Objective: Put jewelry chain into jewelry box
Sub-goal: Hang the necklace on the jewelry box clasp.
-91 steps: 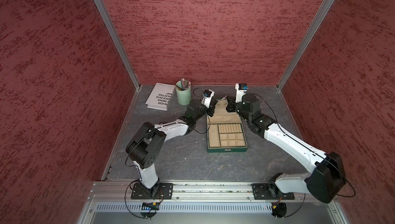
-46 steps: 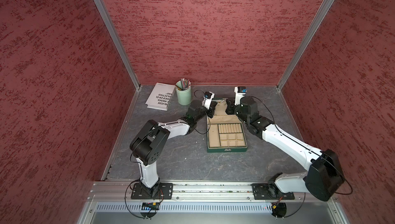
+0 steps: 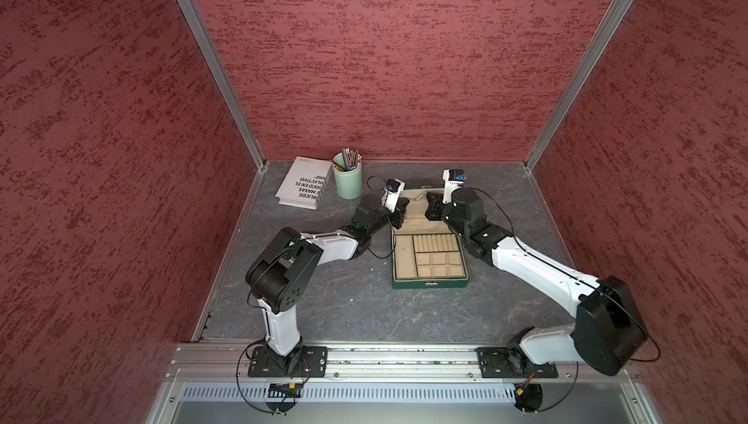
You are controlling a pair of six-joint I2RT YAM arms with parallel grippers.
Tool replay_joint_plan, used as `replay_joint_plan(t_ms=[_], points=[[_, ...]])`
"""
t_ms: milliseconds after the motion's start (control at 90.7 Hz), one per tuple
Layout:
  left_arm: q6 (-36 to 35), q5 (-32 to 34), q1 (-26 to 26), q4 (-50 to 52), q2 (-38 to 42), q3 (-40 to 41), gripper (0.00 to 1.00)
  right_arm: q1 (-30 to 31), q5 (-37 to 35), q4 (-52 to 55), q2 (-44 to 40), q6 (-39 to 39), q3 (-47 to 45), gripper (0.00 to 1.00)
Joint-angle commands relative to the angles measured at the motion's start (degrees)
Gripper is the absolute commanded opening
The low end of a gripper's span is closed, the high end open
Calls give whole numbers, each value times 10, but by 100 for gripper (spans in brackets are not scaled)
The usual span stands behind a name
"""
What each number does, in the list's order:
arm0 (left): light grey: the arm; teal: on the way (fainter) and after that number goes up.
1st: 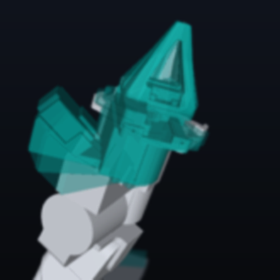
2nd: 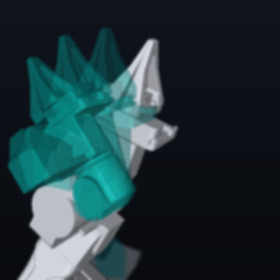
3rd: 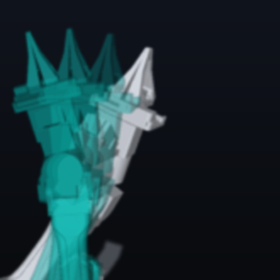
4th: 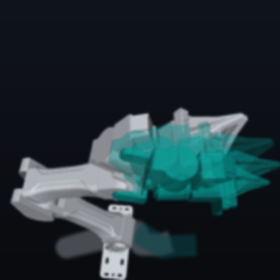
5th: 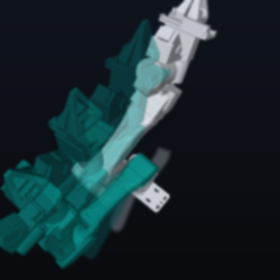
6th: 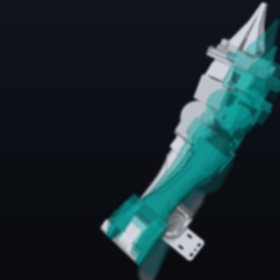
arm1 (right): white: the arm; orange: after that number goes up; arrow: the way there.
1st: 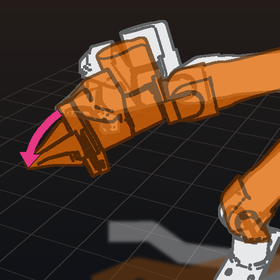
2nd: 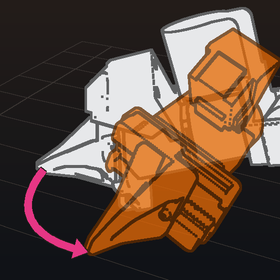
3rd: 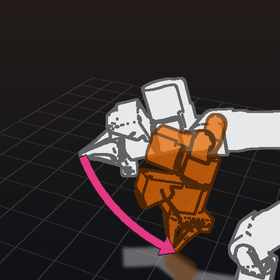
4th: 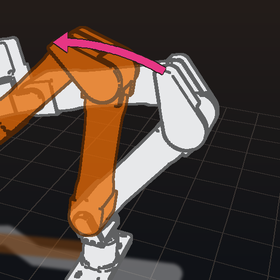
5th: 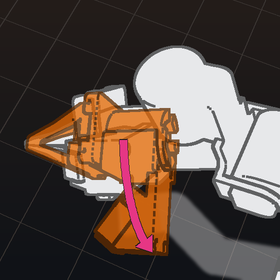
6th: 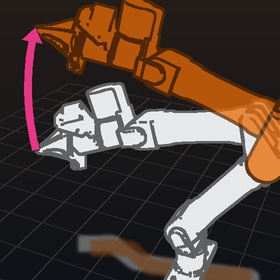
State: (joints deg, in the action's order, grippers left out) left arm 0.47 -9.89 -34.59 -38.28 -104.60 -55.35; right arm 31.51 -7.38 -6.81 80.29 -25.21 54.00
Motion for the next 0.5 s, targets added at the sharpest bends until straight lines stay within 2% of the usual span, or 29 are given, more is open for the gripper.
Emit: replay_joint_plan(t_ms=[0,485], points=[[-13,12,-5,-4,17,-2,0,-8,-19,-44,1,-25,-8,0],[-9,26,-5,2,23,-4,0,-21,-36,-78,21,-52,-9,0]])
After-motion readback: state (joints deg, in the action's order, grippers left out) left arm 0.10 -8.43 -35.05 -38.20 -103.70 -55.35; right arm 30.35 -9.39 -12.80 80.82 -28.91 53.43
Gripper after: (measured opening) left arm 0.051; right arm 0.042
